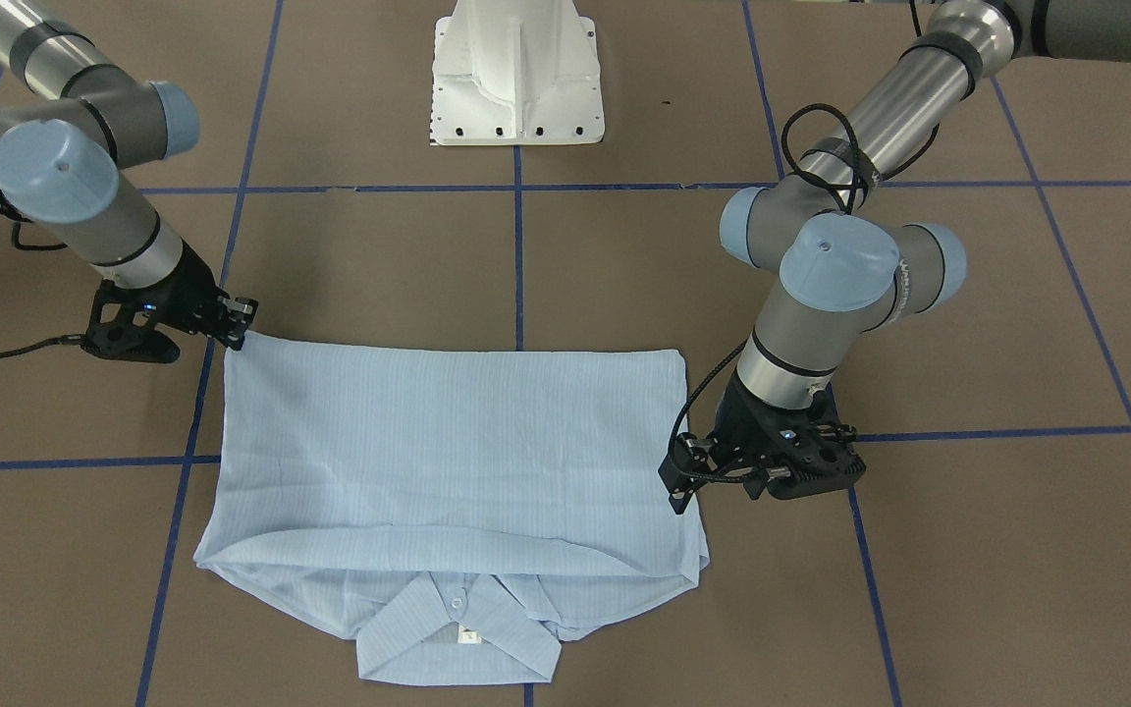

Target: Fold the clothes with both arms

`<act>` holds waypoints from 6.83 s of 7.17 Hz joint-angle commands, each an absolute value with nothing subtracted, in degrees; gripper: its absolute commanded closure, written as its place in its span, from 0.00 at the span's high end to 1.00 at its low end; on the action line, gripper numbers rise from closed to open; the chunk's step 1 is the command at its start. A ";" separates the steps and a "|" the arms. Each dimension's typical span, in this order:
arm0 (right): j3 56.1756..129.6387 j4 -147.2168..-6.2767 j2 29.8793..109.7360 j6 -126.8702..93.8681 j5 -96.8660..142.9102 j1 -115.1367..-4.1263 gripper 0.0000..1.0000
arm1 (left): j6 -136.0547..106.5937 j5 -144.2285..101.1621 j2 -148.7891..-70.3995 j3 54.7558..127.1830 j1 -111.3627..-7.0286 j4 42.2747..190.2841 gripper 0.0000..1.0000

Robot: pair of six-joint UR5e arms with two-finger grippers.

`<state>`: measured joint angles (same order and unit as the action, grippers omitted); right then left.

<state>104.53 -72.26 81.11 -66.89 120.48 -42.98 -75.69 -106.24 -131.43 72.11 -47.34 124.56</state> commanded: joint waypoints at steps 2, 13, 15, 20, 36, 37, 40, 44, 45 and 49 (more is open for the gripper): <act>124.59 -72.25 98.93 -67.85 120.67 -29.06 0.00 | -76.11 -106.17 -128.68 76.19 -47.20 124.54 0.99; 131.31 -71.54 87.01 -83.67 110.21 -27.75 1.00 | -96.11 -101.36 -126.03 92.11 -27.02 110.84 0.95; 131.05 -71.54 86.75 -83.67 109.69 -28.39 1.00 | -96.33 -99.41 -125.86 91.23 -22.95 110.83 0.89; 130.61 -71.54 86.84 -83.76 109.60 -28.56 1.00 | -96.07 -97.22 -126.47 90.18 -23.11 111.27 0.65; 129.64 -71.54 86.75 -83.85 105.39 -31.38 1.00 | -91.32 -92.85 -143.66 62.03 -40.07 121.42 0.00; 129.20 -71.46 86.66 -83.85 104.86 -31.29 1.00 | -91.14 -89.25 -144.74 57.53 -40.34 128.77 0.00; 128.06 -71.46 85.87 -83.85 103.89 -31.20 1.00 | -90.97 -84.90 -144.84 51.15 -40.34 140.27 0.00; 127.62 -71.46 85.78 -83.76 102.31 -31.03 1.00 | -90.88 -80.18 -144.67 49.93 -40.34 141.68 0.00; 127.18 -71.46 85.61 -83.50 101.26 -30.94 1.00 | -90.18 -78.85 -144.58 49.75 -40.25 141.68 0.00; 125.42 -71.54 83.15 -83.67 99.76 -30.94 1.00 | -85.62 -79.45 -143.88 51.15 -40.34 141.86 1.00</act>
<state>125.64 -71.47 83.31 -83.62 100.47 -31.01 -87.20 -79.02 -143.98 50.40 -40.27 141.80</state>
